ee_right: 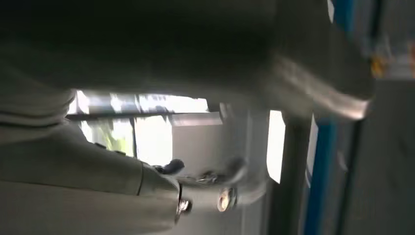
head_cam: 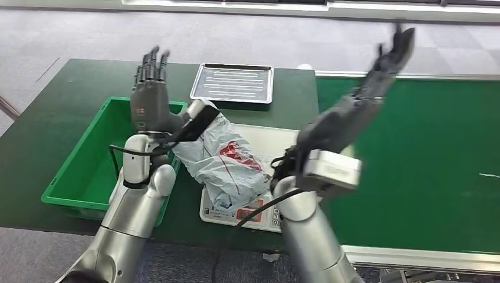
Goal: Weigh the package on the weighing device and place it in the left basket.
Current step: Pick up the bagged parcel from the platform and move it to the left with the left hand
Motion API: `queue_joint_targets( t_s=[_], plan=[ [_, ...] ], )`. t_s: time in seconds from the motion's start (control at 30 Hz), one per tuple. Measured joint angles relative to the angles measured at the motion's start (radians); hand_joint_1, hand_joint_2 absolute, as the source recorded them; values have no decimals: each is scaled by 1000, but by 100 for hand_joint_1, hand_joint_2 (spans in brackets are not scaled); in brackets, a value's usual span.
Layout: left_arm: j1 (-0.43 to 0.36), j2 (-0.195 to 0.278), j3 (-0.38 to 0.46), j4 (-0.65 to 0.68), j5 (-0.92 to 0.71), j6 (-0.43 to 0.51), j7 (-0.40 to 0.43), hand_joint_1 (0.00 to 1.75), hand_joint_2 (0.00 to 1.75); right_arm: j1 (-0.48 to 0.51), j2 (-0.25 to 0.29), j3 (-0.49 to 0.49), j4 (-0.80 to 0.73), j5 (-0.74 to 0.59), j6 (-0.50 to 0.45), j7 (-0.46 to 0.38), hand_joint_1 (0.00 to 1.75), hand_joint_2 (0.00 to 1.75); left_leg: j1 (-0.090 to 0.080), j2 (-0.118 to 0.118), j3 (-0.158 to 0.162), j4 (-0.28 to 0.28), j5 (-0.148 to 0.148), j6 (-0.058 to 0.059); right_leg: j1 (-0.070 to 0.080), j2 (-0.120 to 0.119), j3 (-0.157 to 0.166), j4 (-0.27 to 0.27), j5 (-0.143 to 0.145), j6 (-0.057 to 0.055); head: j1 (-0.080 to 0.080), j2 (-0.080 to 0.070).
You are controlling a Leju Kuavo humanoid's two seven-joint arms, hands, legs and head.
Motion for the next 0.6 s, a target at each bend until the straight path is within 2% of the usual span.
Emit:
queue_joint_targets(
  t_s=[0.03,0.07,0.13,0.2,0.6],
  plan=[
    [-19,7,-9,71,-121,-4,-1,0,175,18,0,-51,-73,-2,23,-12,0,0,-1,8,1,0,-1,1,-1,8,-1,0,2,2,0,0],
    [-37,11,-16,130,-173,-7,-4,0,175,34,-1,-89,-134,-4,62,-19,0,0,-2,15,1,1,-2,2,-2,15,-3,0,3,3,1,0],
    [-71,15,-28,219,-160,-10,-2,0,175,59,-4,-144,-226,-2,117,-25,0,0,-3,22,0,1,-3,3,-3,23,-7,0,5,5,0,0],
    [-95,19,-36,283,-149,-13,2,0,175,72,-9,-184,-290,-1,131,-26,0,0,-3,24,0,1,-4,4,-3,24,-7,-1,5,5,0,0],
    [-150,26,-61,432,-150,-13,15,0,175,95,-18,-257,-416,22,139,-26,0,0,-3,24,0,0,-4,4,-1,24,-8,0,4,4,0,0]
  ],
)
